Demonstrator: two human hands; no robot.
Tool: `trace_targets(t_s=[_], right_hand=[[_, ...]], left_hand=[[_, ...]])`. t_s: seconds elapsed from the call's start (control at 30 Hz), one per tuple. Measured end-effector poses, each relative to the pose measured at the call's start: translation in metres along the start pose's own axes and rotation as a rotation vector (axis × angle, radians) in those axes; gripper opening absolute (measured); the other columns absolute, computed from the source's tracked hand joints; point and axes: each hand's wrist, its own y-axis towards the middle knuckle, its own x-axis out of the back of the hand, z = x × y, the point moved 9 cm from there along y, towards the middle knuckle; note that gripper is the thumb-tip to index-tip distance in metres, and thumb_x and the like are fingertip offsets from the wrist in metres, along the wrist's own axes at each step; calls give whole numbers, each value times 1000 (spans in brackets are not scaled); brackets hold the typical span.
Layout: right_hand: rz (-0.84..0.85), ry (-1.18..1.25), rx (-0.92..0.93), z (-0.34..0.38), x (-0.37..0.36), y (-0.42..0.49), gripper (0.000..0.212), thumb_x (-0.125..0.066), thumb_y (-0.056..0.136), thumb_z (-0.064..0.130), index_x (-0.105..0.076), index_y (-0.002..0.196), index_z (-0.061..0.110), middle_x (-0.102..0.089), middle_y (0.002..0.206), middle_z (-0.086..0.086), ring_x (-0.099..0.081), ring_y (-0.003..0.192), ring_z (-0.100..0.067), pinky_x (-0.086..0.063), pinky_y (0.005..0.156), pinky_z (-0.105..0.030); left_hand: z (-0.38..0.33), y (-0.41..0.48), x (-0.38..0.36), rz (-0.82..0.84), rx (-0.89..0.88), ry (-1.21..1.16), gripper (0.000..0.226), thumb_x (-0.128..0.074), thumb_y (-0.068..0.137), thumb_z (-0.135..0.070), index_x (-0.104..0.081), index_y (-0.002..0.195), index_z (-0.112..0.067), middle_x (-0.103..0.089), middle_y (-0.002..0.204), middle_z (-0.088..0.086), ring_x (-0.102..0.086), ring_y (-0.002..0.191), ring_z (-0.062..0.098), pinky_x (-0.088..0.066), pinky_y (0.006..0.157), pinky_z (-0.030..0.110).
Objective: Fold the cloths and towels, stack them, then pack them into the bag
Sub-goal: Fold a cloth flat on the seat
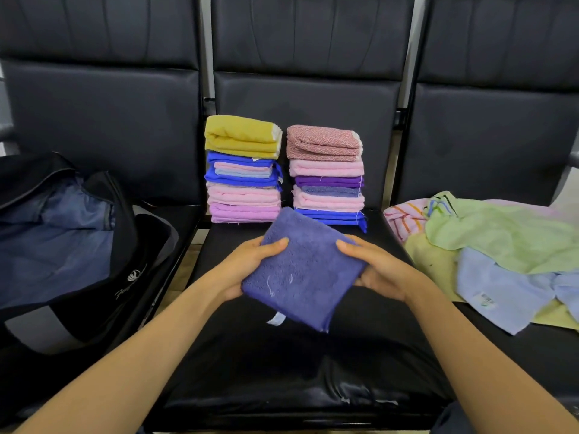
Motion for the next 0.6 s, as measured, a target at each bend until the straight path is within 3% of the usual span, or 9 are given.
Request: trace_targets(t_s=[0.1, 0.17, 0.23, 0.33, 0.4, 0.5, 0.6], right_hand=[[31, 246, 58, -3, -3, 2, 68, -79, 72, 23, -49, 133, 24, -62, 129, -6, -62, 114, -23, -55, 85, -42], [-59, 274, 97, -4, -1, 9, 65, -66, 80, 1, -42, 137, 22, -61, 129, -9, -63, 111, -25, -57, 83, -40], [-166, 252, 147, -3, 6, 14, 71, -59, 85, -8, -35, 142, 27, -58, 131, -11, -62, 112, -26, -57, 85, -38], [-215, 152, 241, 3, 12, 17, 62, -46, 93, -10, -42, 134, 37, -58, 130, -9, -57, 119, -25, -49, 99, -39], [-194, 40, 276, 8, 12, 16, 47, -43, 94, -9, -59, 119, 28, -58, 129, -6, -53, 124, -24, -41, 107, -40], [-137, -16, 247, 12, 9, 8, 25, -61, 85, 1, -67, 105, 16, -65, 116, -4, -58, 116, -22, -45, 104, -38], [-78, -103, 204, 8, 5, 6, 50, -78, 64, 2, -66, 110, 19, -60, 125, -7, -59, 116, -22, -50, 98, -39]], left_hand=[[-1, 4, 8, -85, -64, -111, 25, -60, 92, -21, -61, 114, -10, -71, 107, 7, -70, 87, 14, -55, 68, 23], [-2, 7, 18, -207, -120, -64, 33, -61, 92, -19, -51, 122, -10, -66, 110, 7, -66, 87, 13, -52, 67, 22], [-5, 10, 28, -270, -197, 30, 44, -62, 91, -15, -41, 128, -23, -61, 111, 5, -63, 94, 14, -52, 74, 24], [-5, 15, 22, -164, -230, 203, 33, -59, 93, -12, -53, 119, -31, -58, 122, 7, -58, 108, 17, -48, 92, 27], [-2, 15, 19, -89, -196, 245, 31, -62, 91, -8, -61, 112, -31, -57, 127, 5, -56, 113, 16, -46, 97, 27], [2, 14, 13, 20, -155, 223, 58, -75, 75, 3, -58, 118, -32, -55, 131, 1, -54, 121, 15, -45, 103, 32], [-5, 11, 13, 11, -210, 226, 72, -77, 66, 13, -58, 118, -34, -54, 131, 1, -52, 122, 15, -47, 101, 33]])
